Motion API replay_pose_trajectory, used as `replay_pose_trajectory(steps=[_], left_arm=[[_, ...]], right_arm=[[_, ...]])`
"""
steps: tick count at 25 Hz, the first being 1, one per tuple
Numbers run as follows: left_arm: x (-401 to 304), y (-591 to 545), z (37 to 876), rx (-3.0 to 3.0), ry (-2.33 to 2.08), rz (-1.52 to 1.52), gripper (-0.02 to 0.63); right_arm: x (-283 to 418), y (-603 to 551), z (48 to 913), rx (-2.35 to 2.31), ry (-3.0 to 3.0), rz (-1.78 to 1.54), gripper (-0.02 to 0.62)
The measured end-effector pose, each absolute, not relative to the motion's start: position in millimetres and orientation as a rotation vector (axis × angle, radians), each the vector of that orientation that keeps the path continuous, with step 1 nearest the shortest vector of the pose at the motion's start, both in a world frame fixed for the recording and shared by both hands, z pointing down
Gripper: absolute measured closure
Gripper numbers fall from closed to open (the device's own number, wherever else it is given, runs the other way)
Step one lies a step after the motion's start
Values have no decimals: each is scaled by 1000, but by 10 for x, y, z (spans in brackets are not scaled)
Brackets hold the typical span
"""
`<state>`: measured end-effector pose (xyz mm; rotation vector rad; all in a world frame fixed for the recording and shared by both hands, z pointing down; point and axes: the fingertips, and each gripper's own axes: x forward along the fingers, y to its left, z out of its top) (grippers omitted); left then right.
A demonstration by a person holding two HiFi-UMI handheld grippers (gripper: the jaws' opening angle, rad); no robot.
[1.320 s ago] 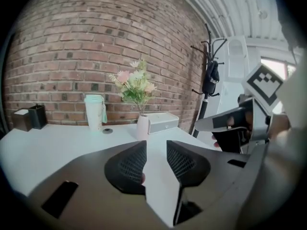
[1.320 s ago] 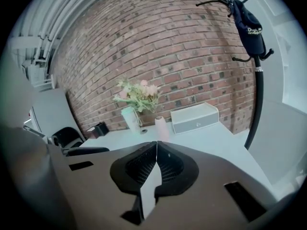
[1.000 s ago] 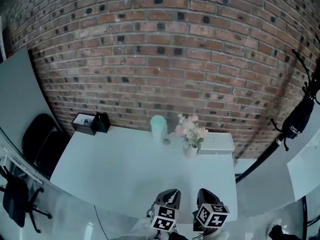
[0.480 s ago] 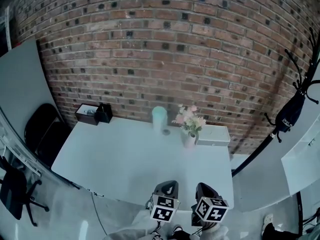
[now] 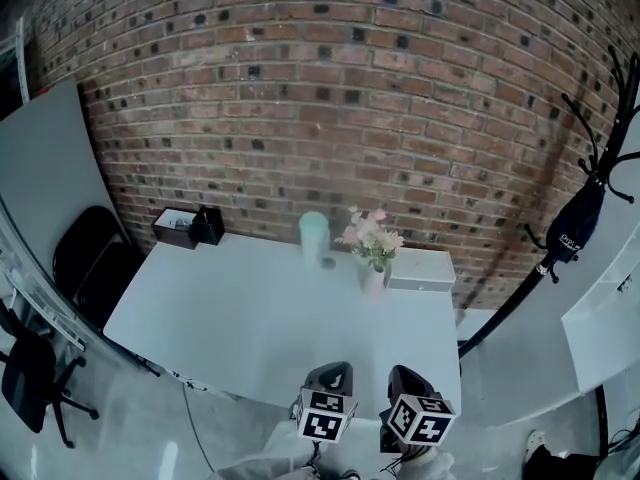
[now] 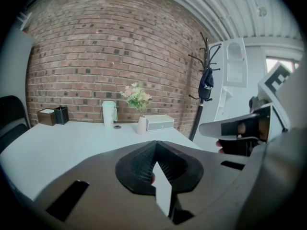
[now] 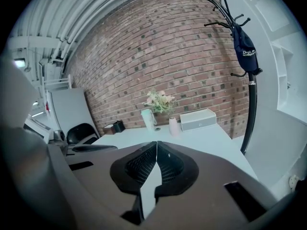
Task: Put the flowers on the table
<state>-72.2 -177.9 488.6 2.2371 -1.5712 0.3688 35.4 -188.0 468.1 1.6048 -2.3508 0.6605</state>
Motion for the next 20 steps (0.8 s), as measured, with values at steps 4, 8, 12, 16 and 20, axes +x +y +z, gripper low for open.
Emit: replay_pose_trajectory(steps=[4, 8, 12, 16, 20], left_arm=[[-595, -1786, 4795, 2249, -1589, 368, 598], [-530, -1790, 4705, 2260, -1615, 377, 598], [-462, -1772, 4672, 2255, -1631, 381, 598], [-431, -1720, 4683, 2258, -1633, 402, 598], [-433, -1676, 4691, 2254, -1639, 411, 598]], right_arm=[[502, -1884, 4681, 1604, -2357, 669, 571], [576, -1892, 4610, 1594, -2378, 660, 571], [654, -1884, 4566, 1574, -2383, 608, 571], [692, -1871, 4553, 1572, -2387, 605, 571], [704, -1849, 4550, 1572, -2388, 609, 571]])
